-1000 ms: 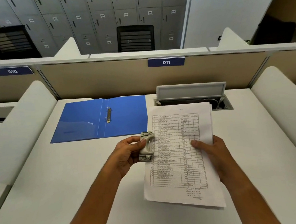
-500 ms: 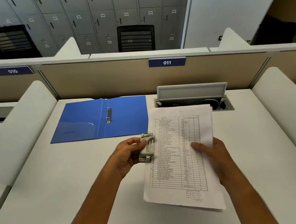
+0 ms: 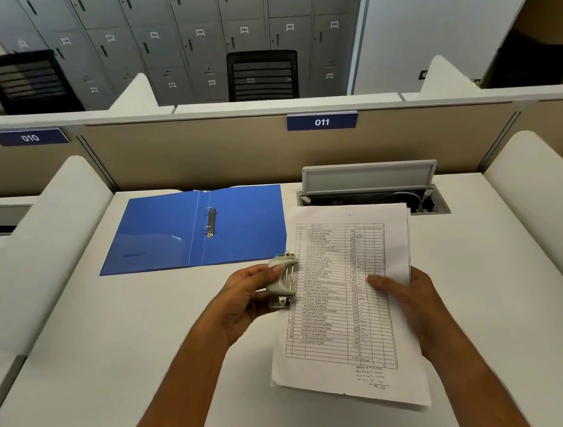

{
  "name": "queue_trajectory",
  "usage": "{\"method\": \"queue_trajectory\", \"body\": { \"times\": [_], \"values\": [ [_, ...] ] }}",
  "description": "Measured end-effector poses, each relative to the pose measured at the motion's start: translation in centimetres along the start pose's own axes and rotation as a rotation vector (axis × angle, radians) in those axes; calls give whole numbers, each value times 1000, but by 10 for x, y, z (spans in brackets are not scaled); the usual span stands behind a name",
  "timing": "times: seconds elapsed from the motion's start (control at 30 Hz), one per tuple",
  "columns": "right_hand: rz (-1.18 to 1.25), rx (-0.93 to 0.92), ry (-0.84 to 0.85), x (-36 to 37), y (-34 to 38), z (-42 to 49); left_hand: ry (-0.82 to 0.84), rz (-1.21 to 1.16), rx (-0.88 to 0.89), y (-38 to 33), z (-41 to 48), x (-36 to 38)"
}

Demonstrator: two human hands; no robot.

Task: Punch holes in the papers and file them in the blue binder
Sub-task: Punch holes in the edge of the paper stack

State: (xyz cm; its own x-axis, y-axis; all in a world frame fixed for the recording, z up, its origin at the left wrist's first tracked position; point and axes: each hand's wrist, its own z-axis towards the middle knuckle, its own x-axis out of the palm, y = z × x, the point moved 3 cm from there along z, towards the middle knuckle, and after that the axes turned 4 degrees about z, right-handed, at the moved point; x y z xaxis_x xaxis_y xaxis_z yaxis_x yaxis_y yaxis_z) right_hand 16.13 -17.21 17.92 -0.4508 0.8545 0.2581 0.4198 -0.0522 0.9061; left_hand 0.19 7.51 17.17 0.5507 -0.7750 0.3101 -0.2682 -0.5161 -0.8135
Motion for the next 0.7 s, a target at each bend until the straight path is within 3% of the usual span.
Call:
{"method": "queue_trajectory", "body": {
  "times": [0.4,0.7],
  "values": [
    [-11,-15,-21,-6,0,1,-121,133,8,1,5,-15],
    [15,-12,-31,-25,-4,3,-296,418,-22,41,39,-74]
  ]
}}
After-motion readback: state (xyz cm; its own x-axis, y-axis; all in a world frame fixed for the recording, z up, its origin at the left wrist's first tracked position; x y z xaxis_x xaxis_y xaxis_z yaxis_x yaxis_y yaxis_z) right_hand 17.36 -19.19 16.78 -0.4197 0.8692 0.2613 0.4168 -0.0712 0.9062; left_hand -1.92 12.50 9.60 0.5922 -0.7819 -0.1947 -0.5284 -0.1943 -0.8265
